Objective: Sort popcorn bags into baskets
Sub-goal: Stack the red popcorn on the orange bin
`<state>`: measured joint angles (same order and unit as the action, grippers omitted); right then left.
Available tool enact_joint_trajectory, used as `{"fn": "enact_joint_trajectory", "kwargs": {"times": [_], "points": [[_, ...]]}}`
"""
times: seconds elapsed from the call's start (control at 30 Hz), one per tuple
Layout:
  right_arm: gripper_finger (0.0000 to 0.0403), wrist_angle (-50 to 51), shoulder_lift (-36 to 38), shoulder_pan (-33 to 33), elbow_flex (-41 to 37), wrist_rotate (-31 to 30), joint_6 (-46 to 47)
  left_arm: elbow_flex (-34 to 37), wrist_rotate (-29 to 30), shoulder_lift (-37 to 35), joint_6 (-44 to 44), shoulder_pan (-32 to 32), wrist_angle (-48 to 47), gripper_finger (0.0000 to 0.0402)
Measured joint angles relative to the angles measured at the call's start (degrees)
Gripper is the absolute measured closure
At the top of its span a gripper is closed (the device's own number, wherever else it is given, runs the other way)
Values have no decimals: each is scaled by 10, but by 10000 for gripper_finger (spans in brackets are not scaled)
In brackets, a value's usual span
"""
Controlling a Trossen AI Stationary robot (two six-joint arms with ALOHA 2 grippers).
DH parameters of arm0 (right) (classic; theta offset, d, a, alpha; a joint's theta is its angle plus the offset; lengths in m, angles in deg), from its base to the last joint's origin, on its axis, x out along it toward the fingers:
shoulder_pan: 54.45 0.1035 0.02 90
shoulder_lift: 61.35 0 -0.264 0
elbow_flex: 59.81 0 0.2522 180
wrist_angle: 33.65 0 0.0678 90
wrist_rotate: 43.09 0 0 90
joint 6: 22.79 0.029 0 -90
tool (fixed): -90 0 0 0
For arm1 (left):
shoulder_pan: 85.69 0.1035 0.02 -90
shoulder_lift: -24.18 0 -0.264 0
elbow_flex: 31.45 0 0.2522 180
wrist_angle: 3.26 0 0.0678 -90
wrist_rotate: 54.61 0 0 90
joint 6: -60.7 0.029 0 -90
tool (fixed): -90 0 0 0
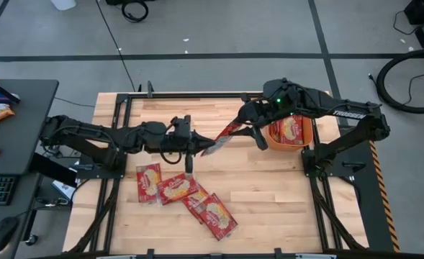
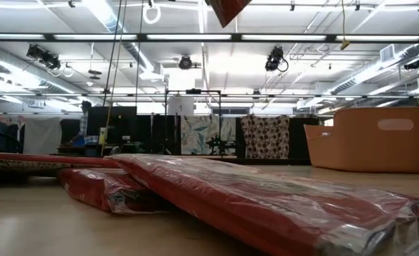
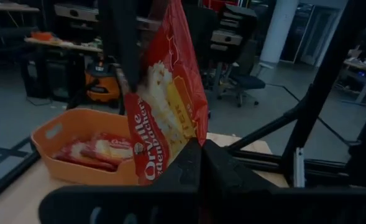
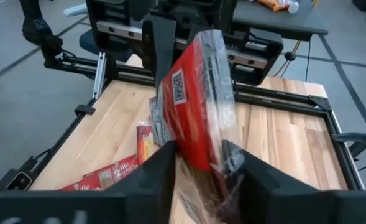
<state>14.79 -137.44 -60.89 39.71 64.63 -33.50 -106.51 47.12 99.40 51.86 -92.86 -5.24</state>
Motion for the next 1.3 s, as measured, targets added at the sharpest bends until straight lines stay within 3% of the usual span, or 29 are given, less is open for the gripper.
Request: {"fn": "enact_joint_trajectory", "kwargs": {"times": [0.3, 0.57, 0.7, 0.9, 1.07, 1.17, 1.3], "points": [[383, 7, 4, -5, 1, 2, -1, 0, 40, 0, 21, 0, 3, 377], [369, 70, 10, -5, 0, -41, -20, 0, 77, 0, 52, 0, -7, 277], [375, 151, 21, -15, 0, -109, -37, 0, 80, 0, 51, 0, -31, 243], [366, 340, 22, -60, -7, -249, -63, 0, 82, 0, 51, 0, -46, 236], [363, 427, 22, -109, -12, -396, -74, 0, 82, 0, 52, 0, -61, 235], [373, 425, 24, -144, -12, -416, -75, 0, 82, 0, 51, 0, -75, 235], [380, 415, 25, -189, -14, -379, -89, 0, 82, 0, 50, 0, -77, 235]]}}
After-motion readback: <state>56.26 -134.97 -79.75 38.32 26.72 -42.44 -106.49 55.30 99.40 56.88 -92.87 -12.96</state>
